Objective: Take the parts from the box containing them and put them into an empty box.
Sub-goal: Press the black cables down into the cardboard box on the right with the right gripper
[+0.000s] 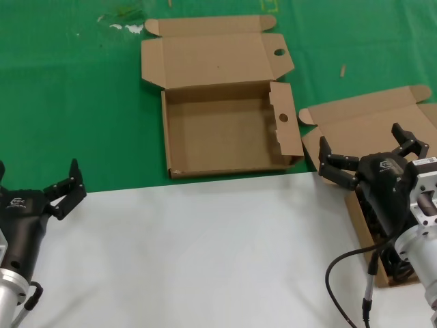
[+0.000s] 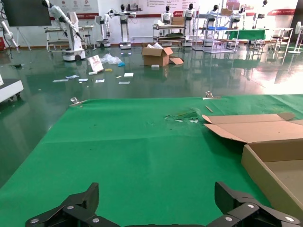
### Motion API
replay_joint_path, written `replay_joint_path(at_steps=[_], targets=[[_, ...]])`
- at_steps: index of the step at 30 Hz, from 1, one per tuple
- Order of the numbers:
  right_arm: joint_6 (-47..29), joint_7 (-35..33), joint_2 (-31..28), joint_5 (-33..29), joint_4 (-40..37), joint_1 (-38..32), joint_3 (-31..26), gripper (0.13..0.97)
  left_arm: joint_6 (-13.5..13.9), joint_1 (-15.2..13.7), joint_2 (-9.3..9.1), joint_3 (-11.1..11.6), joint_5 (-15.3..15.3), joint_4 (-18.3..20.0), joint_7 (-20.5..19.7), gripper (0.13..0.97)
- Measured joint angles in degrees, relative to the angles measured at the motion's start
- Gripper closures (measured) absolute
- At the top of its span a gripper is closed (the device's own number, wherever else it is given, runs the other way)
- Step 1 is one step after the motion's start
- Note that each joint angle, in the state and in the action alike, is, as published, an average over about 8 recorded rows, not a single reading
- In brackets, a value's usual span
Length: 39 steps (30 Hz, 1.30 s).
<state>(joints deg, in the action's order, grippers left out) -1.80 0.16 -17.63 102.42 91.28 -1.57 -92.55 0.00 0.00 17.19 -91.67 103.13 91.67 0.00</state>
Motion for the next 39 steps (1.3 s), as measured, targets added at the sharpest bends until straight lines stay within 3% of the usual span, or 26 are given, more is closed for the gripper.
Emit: replay_joint_path(at_steps=[9,14,18,21,30,33,39], targets=[[6.39,-0.49,-4.77,5.54,2.94,1.69,-5.78,0.129,0.00,0.00,0.00,0.00,0.00,0.00,0.00,0.309],[10.39,-2.50,-12.59,14.13,5.21,0.29,-12.58,0.129,0.00,0.00,0.00,0.00,0.00,0.00,0.00,0.413],[9.45,-4.35,-21.64,20.48,7.41,-2.54,-17.77,0.129,0.00,0.00,0.00,0.00,0.00,0.00,0.00,0.489],[4.97,-2.04,-29.24,20.35,8.94,-5.77,-20.95,0.129,0.00,0.00,0.00,0.00,0.00,0.00,0.00,0.570],[-16.86,13.16,-48.76,6.90,11.78,-24.94,-34.47,0.129,0.00,0.00,0.00,0.00,0.00,0.00,0.00,0.757],[-24.78,13.29,-52.30,4.68,11.45,-32.79,-39.63,0.129,0.00,0.00,0.00,0.00,0.00,0.00,0.00,0.820],[-40.13,9.49,-54.66,1.96,8.49,-48.15,-49.48,0.129,0.00,0.00,0.00,0.00,0.00,0.00,0.00,0.846]])
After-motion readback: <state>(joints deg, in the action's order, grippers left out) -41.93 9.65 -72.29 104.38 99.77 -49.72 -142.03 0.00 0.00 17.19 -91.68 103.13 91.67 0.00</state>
